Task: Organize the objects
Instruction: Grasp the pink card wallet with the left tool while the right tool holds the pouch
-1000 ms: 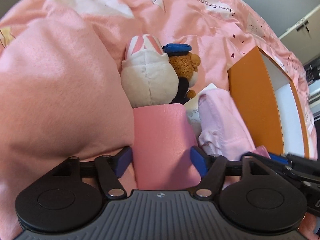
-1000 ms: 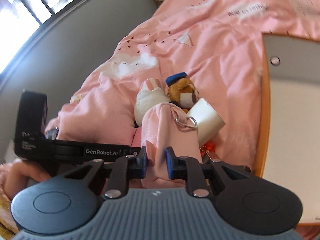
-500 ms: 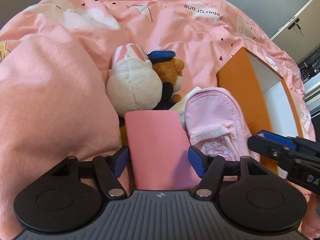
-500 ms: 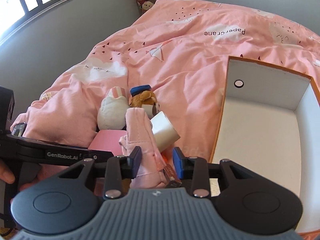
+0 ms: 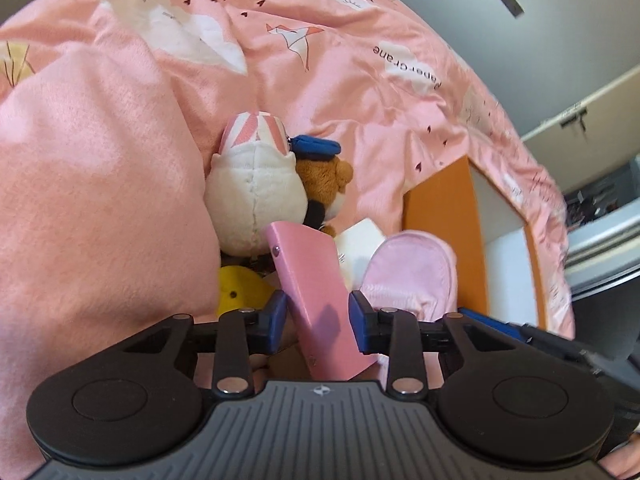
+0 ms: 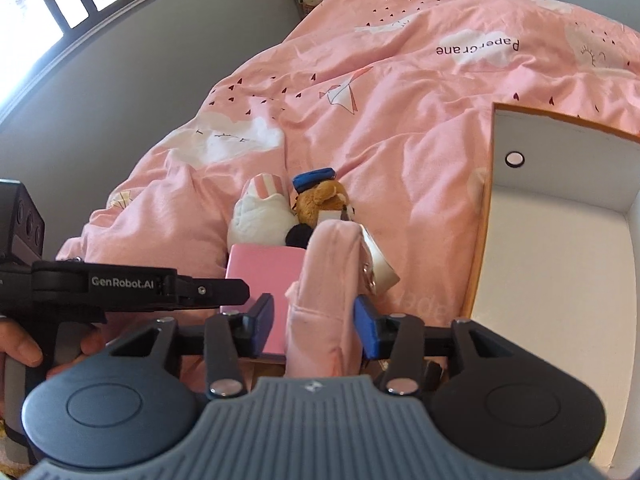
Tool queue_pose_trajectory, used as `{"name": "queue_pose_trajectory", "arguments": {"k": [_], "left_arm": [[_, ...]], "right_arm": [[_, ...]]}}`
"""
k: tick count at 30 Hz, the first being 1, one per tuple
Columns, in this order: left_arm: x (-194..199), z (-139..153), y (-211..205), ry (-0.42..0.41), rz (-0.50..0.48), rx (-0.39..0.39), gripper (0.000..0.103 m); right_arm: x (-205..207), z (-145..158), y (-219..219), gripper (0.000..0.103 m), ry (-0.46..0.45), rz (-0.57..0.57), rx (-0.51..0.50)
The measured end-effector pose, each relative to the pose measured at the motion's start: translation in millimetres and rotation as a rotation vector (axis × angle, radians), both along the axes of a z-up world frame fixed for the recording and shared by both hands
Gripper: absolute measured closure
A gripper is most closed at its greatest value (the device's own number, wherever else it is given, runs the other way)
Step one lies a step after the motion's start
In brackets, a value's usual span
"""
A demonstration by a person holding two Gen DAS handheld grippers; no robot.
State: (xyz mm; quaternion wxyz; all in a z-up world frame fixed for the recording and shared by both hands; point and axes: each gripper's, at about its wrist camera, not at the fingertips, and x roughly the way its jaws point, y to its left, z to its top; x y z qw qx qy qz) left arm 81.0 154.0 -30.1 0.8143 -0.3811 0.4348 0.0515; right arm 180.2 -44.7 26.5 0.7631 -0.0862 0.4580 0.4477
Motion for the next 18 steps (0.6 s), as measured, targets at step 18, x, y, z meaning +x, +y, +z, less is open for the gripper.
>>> {"name": "queue_pose_trajectory", "arguments": {"k": [18], "left_arm": [[25.6, -27.4, -16.0, 0.018, 0.051, -0.148, 0.066]], "right_arm": [[3.7, -15.2, 6.3, 0.065, -0.075, -0.012, -0.070]]}}
